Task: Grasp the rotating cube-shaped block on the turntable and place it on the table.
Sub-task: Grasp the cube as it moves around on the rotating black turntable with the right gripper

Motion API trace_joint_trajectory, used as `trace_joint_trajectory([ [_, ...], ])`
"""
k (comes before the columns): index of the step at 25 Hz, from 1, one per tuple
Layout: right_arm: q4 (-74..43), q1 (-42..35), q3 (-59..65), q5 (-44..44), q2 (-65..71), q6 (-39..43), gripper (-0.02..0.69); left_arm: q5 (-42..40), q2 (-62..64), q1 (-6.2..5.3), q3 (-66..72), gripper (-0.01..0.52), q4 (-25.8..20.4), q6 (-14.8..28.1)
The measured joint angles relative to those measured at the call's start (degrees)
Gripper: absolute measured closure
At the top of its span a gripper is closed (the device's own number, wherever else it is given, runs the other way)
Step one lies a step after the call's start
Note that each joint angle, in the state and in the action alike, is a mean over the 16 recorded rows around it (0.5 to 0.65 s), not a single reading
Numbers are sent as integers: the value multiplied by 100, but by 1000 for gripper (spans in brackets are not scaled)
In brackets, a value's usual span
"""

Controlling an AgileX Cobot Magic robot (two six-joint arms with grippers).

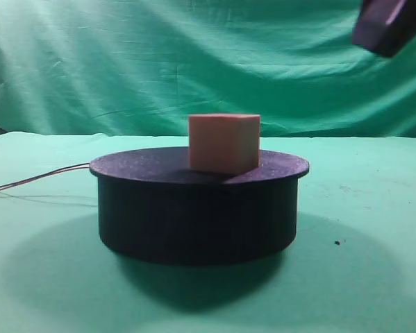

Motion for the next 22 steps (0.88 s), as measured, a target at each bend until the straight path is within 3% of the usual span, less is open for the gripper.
trace_joint_trajectory([
  [3,33,18,-182,-13,336,-141,161,0,0,0,0,514,0,0],
  [6,-6,25,-340,-47,659,-257,153,0,0,0,0,514,0,0],
  [16,-456,-92,-920,48,1222,-307,374,0,0,0,0,514,0,0],
  [22,-787,-437,-903,310,863,-81,431,0,0,0,0,514,0,0],
])
